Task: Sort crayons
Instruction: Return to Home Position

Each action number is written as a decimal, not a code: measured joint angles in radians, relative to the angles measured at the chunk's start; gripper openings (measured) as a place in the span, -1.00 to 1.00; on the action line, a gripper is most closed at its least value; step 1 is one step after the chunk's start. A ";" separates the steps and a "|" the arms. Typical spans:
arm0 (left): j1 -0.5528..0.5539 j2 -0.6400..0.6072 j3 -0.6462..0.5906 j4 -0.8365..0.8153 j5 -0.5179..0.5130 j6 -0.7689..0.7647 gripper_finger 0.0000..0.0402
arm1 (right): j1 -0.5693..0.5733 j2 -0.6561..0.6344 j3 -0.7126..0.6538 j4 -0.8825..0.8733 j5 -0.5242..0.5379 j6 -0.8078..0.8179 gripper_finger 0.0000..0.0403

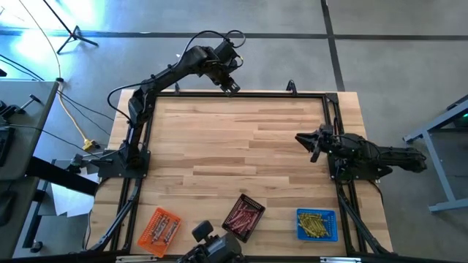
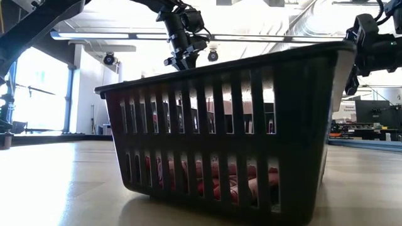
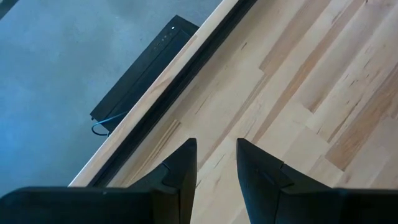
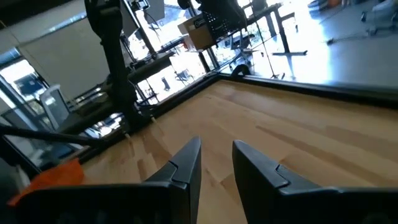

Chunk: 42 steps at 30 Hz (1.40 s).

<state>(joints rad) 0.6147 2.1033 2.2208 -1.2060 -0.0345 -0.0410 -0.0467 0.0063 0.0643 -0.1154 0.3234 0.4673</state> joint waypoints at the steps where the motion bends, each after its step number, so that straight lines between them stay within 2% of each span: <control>1: 0.000 0.000 0.000 0.000 0.000 0.004 -0.50 | 0.000 0.000 0.000 0.000 0.004 -0.035 -0.62; 4: 0.000 0.000 0.000 0.000 0.000 0.016 -0.50 | 0.000 0.000 0.000 0.000 0.005 -0.131 -0.62; 13: -0.009 0.000 0.000 0.009 -0.003 0.017 -0.50 | 0.001 0.000 0.000 0.000 -0.006 -0.128 -0.62; 22: -0.058 0.000 0.000 0.117 -0.003 0.055 -0.50 | 0.001 0.000 0.000 0.000 -0.006 -0.128 -0.62; 31: -0.137 0.002 -0.050 0.076 -0.002 0.112 -0.50 | 0.001 0.000 0.000 0.000 -0.006 -0.128 -0.62; 33: -0.148 -0.008 -0.112 0.110 0.034 0.107 -0.50 | 0.001 0.000 0.000 0.000 -0.006 -0.128 -0.62; 36: -0.142 -0.060 -0.273 0.182 0.063 0.096 -0.50 | 0.001 0.000 0.000 0.000 -0.006 -0.128 -0.62; 42: -0.124 -0.341 -0.737 0.524 0.128 0.067 -0.50 | 0.001 0.000 0.000 0.000 -0.006 -0.128 -0.62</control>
<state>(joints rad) 0.4908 1.7622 1.4842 -0.6824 0.0935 0.0260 -0.0456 0.0063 0.0644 -0.1154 0.3174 0.3391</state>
